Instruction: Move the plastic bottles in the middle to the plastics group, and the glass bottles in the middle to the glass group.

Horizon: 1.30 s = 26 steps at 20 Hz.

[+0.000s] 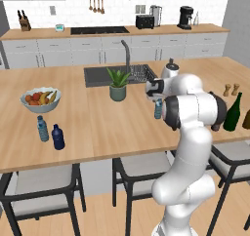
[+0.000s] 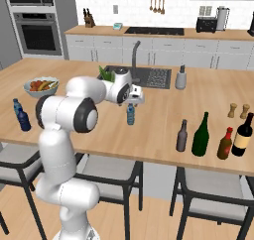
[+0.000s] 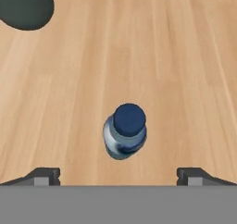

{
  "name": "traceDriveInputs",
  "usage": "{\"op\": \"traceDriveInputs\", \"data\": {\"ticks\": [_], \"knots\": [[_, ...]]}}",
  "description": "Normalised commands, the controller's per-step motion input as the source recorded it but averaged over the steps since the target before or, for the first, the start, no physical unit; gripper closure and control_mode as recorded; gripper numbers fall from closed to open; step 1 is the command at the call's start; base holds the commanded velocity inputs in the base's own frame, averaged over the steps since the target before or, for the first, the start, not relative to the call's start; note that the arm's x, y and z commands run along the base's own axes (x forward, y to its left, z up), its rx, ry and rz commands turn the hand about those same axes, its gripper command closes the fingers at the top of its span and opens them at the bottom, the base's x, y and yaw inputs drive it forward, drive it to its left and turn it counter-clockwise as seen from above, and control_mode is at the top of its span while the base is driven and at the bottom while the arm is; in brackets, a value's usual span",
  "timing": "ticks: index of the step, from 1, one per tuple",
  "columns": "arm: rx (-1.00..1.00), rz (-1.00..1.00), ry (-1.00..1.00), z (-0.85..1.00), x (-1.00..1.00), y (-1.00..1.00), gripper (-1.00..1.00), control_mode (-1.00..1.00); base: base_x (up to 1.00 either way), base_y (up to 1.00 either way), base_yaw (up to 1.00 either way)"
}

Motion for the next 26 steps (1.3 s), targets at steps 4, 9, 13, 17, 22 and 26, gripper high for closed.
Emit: {"op": "traceDriveInputs", "data": {"ticks": [4, 9, 13, 17, 22, 26], "knots": [[0.01, -0.01, 0.06, -0.01, 0.11, -0.13, -1.0, -1.0, 0.0, 0.0, 0.0], [0.0, -0.01, 0.09, -0.1, 0.13, -0.03, -1.0, -1.0, 0.0, 0.0, 0.0], [0.0, 0.0, 0.08, -0.29, 0.13, 0.0, -1.0, -1.0, 0.0, 0.0, 0.0], [0.0, 0.0, 0.02, -0.19, 0.18, 0.0, -1.0, -1.0, 0.0, 0.0, 0.0], [0.0, 0.0, 0.0, -0.17, 0.15, 0.0, -1.0, -1.0, 0.0, 0.0, 0.0], [0.01, 0.0, 0.0, -0.16, 0.03, 0.0, -1.0, -1.0, 0.0, 0.0, 0.0]]}}
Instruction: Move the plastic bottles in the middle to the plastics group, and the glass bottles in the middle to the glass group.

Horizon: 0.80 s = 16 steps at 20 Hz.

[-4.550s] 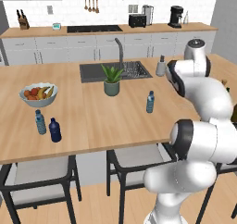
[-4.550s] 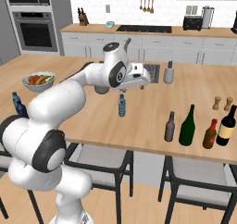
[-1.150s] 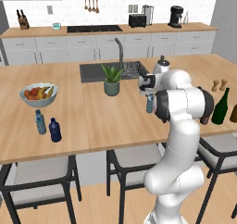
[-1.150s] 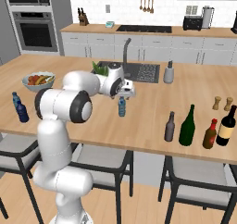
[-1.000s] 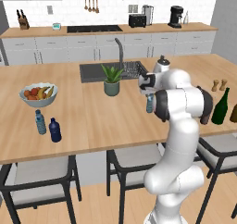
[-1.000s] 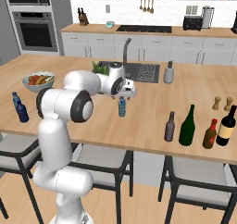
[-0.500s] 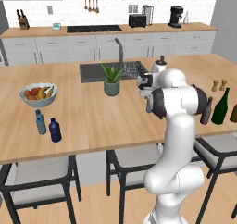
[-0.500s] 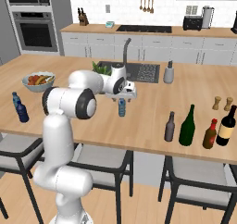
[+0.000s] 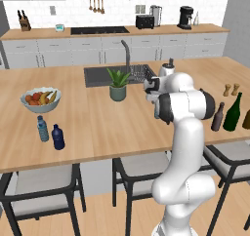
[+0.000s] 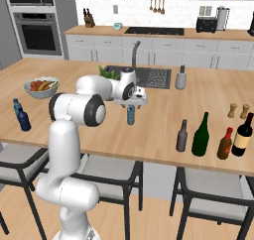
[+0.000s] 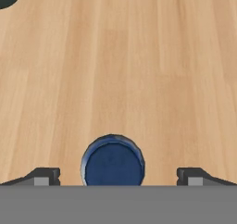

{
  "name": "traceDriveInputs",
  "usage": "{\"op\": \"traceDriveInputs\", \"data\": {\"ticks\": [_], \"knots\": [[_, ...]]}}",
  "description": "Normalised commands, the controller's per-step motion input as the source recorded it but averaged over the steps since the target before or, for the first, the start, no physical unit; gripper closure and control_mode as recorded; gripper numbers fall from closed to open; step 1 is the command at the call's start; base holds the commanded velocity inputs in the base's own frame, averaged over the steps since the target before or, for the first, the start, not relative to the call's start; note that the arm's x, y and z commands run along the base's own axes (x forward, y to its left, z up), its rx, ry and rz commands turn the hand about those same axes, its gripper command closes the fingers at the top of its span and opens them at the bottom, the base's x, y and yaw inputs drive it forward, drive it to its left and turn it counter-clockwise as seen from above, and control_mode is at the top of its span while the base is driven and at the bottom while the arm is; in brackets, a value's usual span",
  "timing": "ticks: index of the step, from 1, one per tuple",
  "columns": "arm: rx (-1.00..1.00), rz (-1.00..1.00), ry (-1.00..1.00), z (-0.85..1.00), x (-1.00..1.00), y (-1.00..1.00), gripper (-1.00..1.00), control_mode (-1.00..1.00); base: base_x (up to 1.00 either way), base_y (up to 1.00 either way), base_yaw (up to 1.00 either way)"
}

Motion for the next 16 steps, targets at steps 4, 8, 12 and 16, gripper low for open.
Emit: {"op": "traceDriveInputs", "data": {"ticks": [4, 8, 12, 16], "knots": [[0.03, 0.0, 0.0, -0.1, 0.0, 0.0, -1.0, -1.0, 0.0, 0.0, 0.0], [0.04, 0.0, 0.0, 0.0, -0.03, 0.0, -1.0, -1.0, 0.0, 0.0, 0.0], [0.03, 0.0, -0.01, -0.09, -0.03, 0.0, -1.0, -1.0, 0.0, 0.0, 0.0], [0.0, 0.0, -0.11, -0.18, -0.01, 0.0, -1.0, -1.0, 0.0, 0.0, 0.0]]}}
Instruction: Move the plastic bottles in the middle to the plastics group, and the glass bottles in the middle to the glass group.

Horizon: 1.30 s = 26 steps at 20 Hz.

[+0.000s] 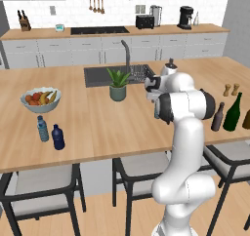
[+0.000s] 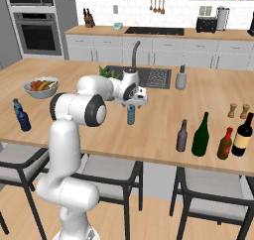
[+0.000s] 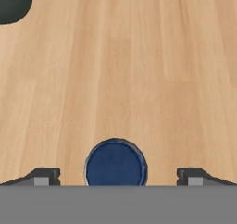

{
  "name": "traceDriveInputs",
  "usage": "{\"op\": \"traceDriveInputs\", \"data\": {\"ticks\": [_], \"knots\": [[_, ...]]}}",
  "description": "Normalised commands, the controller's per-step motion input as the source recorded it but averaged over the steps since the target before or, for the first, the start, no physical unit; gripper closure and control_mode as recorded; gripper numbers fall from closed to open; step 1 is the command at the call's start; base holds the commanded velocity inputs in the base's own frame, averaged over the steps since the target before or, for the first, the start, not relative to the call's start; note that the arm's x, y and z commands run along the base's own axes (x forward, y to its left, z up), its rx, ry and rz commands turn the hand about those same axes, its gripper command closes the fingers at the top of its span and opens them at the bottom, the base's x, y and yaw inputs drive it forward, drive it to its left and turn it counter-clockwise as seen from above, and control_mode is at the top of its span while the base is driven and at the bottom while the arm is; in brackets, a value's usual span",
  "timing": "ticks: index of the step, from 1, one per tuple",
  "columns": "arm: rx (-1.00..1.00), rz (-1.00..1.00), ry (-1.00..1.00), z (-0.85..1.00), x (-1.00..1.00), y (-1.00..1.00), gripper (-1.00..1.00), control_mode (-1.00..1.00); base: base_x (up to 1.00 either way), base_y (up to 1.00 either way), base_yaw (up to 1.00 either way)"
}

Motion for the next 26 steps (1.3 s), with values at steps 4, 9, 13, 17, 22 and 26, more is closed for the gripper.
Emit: {"op": "traceDriveInputs", "data": {"ticks": [4, 9, 13, 17, 22, 26], "knots": [[0.0, 0.0, -0.12, 0.0, -0.04, 0.0, -1.0, -1.0, 0.0, 0.0, 0.0], [0.0, 0.0, -0.08, 0.0, -0.06, 0.0, -1.0, -1.0, 0.0, 0.0, 0.0], [0.0, 0.0, 0.0, -0.08, -0.01, 0.0, -1.0, -1.0, 0.0, 0.0, 0.0], [0.0, 0.0, 0.0, -0.1, 0.0, 0.0, -1.0, -1.0, 0.0, 0.0, 0.0], [0.01, 0.0, -0.03, -0.1, 0.0, 0.0, -1.0, -1.0, 0.0, 0.0, 0.0], [0.03, 0.01, -0.06, -0.21, -0.04, 0.0, -1.0, -1.0, 0.0, 0.0, 0.0]]}}
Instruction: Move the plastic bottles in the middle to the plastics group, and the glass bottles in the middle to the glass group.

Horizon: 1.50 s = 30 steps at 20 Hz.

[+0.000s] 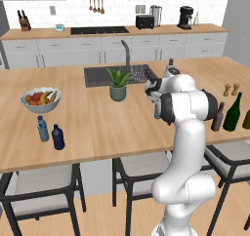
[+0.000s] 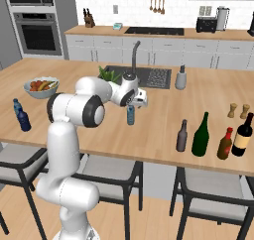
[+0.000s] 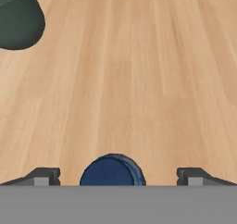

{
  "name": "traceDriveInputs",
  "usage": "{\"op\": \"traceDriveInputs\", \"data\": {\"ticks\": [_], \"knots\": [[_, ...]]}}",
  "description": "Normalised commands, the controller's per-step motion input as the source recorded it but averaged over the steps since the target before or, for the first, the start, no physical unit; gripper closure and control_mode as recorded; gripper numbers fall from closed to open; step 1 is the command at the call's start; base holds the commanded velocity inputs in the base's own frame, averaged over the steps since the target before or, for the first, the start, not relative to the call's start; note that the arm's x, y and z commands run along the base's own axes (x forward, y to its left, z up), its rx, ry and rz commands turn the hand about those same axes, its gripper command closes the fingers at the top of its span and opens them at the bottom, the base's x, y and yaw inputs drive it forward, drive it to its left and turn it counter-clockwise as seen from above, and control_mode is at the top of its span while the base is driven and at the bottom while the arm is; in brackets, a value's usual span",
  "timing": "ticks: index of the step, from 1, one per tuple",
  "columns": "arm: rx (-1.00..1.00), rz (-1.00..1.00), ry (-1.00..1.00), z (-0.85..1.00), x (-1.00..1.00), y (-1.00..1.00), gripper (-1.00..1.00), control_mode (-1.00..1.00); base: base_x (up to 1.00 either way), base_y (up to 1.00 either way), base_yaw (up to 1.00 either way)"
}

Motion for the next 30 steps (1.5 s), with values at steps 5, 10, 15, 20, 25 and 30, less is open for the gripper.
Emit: {"op": "traceDriveInputs", "data": {"ticks": [5, 10, 15, 20, 25, 30], "knots": [[0.02, 0.02, -0.01, -0.04, -0.04, 0.0, -1.0, -1.0, 0.0, 0.0, 0.0], [0.0, 0.0, 0.02, 0.0, 0.0, 0.0, 1.0, -1.0, 0.0, 0.0, 0.0], [0.0, 0.0, 0.0, 0.0, 0.0, 0.0, 1.0, -1.0, 0.0, 0.0, 0.0], [0.0, 0.0, 0.0, 0.04, -0.03, 0.04, 1.0, -1.0, 0.0, 0.0, 0.0], [0.0, 0.05, 0.0, 0.53, -0.47, 0.31, 1.0, -1.0, 0.0, 0.0, 0.0], [-0.07, 0.14, 0.0, 0.41, -0.68, 0.64, 1.0, -1.0, 0.0, 0.0, 0.0]]}}
